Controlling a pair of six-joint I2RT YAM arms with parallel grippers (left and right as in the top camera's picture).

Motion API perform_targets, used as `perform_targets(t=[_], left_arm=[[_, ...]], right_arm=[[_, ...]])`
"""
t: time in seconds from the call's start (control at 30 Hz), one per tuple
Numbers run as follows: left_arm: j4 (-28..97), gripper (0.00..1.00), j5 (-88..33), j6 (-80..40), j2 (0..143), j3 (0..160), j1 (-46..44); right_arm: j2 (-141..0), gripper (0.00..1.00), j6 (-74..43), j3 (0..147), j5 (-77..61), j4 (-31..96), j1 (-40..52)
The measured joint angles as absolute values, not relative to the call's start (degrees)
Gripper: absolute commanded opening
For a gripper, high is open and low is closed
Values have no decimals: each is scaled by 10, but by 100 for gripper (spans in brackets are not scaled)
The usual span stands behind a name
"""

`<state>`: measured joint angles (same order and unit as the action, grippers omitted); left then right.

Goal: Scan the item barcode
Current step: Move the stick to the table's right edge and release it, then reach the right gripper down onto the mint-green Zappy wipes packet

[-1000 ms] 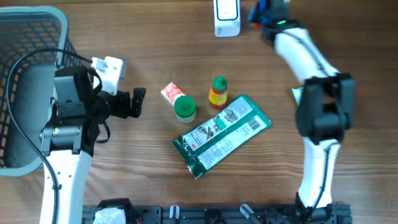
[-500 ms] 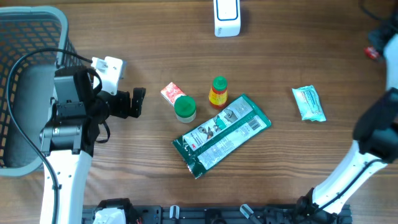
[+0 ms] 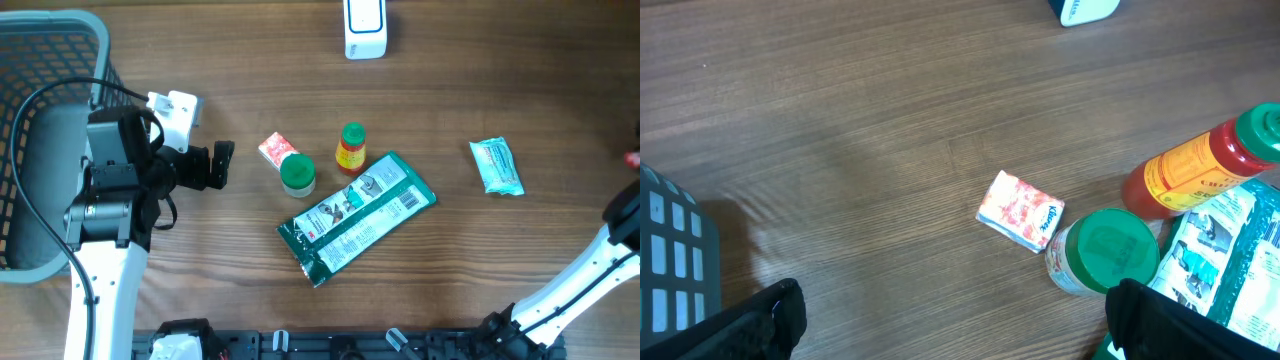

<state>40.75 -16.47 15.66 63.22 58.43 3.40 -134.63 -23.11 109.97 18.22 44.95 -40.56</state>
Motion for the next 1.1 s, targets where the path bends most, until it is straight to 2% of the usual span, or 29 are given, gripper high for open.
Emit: perform_targets(t=[0.03, 0.07, 0.1, 0.17, 0.43, 0.63, 1.1], left_arm=[[408, 100, -165, 157, 632, 584, 34], [408, 100, -165, 157, 632, 584, 34], [408, 100, -165, 157, 632, 584, 34], [408, 100, -165, 157, 632, 584, 34], [408, 100, -165, 157, 632, 584, 34], [408, 100, -165, 157, 632, 584, 34], [408, 100, -165, 157, 632, 584, 34]], right_arm=[[-1348, 27, -227, 1100, 182, 453, -406], [-1348, 41, -226, 1100, 181, 456, -405], [-1348, 72, -220, 1100, 181, 459, -405], [-1348, 100, -219, 1100, 181, 466, -406], [-1348, 100, -215, 1100, 170, 521, -405], [-1321, 100, -215, 1100, 88, 545, -394], [-1141, 100, -219, 1100, 26, 654, -240]])
